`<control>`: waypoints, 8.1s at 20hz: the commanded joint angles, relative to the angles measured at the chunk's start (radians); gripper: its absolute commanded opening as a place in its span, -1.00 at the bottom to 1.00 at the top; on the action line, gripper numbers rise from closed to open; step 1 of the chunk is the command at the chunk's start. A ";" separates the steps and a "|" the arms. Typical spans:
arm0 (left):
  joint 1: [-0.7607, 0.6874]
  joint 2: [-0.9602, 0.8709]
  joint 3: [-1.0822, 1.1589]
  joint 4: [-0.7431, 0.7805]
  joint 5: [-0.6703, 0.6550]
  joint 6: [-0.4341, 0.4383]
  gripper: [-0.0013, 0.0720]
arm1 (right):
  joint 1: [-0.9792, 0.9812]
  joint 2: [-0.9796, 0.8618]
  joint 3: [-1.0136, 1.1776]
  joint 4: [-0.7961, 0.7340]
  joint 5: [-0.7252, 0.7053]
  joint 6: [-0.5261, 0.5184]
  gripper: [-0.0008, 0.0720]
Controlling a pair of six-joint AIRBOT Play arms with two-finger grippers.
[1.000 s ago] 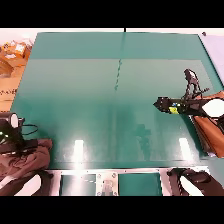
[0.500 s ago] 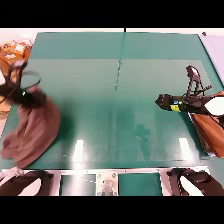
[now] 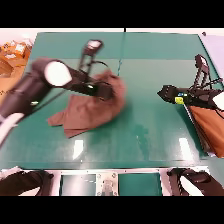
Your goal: Fold the shirts.
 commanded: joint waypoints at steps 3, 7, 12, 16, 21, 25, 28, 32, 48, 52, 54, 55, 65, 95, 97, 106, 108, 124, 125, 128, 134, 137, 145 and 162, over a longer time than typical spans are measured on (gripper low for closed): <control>0.091 -0.098 0.030 -0.062 -0.077 0.062 0.95 | -0.109 -0.004 0.005 0.002 0.035 0.004 0.03; 0.372 -0.093 0.034 0.037 -0.199 0.055 0.95 | -0.192 -0.101 -0.002 0.003 0.108 -0.040 0.18; 0.569 -0.198 -0.080 0.045 -0.150 0.072 0.95 | -0.192 -0.331 -0.007 0.005 0.072 -0.065 0.26; 0.570 -0.338 -0.080 -0.014 0.007 0.089 0.95 | -0.192 -0.486 -0.001 0.156 0.023 -0.214 0.25; 0.570 -0.435 -0.080 -0.099 0.083 0.121 0.95 | -0.190 -0.600 0.006 0.208 0.071 -0.278 0.25; 0.570 -0.438 -0.077 -0.272 0.079 0.249 -0.14 | -0.190 -0.614 0.005 0.292 0.095 -0.363 0.23; 0.570 -0.438 -0.073 -0.321 0.005 0.323 -0.89 | -0.190 -0.614 0.005 0.402 0.098 -0.427 0.12; 0.570 -0.423 0.024 -0.256 -0.113 0.330 -0.90 | -0.190 -0.614 0.005 0.439 0.105 -0.459 -0.84; 0.570 0.346 0.721 -0.175 0.077 0.324 -0.90 | -0.211 -0.200 1.108 0.445 0.205 -0.303 -0.93; 0.570 0.461 0.721 -0.175 0.111 0.349 -0.90 | -0.275 -0.072 1.132 0.445 0.093 -0.303 -0.93; 0.570 0.457 0.719 -0.174 0.102 0.348 -0.90 | -0.316 -0.065 1.131 0.445 0.075 -0.285 -0.93; 0.570 0.447 0.710 -0.174 0.097 0.346 -0.90 | -0.335 -0.074 1.128 0.438 0.076 -0.274 -0.93; 0.570 0.077 0.578 -0.170 -0.063 0.309 -0.90 | -0.333 -0.579 1.126 0.430 0.131 -0.274 -0.93; 0.718 -0.489 0.286 0.230 -0.303 0.087 -0.89 | -0.365 0.061 -0.490 0.579 0.335 -0.223 0.37; 0.718 -0.489 0.286 0.226 -0.318 0.087 -0.89 | -0.270 0.155 -0.701 0.685 0.243 -0.227 0.36; 0.718 -0.489 0.286 0.223 -0.356 0.087 -0.89 | 0.063 0.008 -0.796 0.771 -0.222 -0.171 -0.05; 0.718 -0.489 0.286 0.225 -0.357 0.106 -0.89 | 0.063 -0.084 -0.761 0.771 -0.230 -0.211 -0.07; 0.714 -0.048 -0.454 -0.165 -0.155 0.166 -0.90 | -0.479 -0.651 0.098 0.452 0.139 -0.441 -0.92; 0.714 -0.040 -0.498 -0.158 -0.110 0.166 -0.90 | -0.480 -0.655 0.105 0.452 0.140 -0.440 -0.92; 0.714 -0.038 -0.559 -0.146 0.006 0.165 -0.89 | -0.515 -0.653 0.132 0.452 0.258 -0.440 -0.39; 0.714 -0.038 -0.490 -0.146 0.045 0.188 -0.89 | -0.605 -0.620 0.087 0.354 0.456 -0.386 -0.39; 0.714 -0.038 -0.479 -0.141 0.037 0.201 -0.89 | -0.558 -0.552 -0.084 0.356 0.362 -0.393 -0.33; 0.714 -0.038 -0.479 -0.140 0.023 0.218 -0.89 | -0.323 -0.593 -0.212 0.469 0.017 -0.421 0.29; 0.714 0.342 0.175 0.108 -0.050 0.170 -0.90 | -0.391 -0.128 0.560 0.443 0.365 -0.323 -0.92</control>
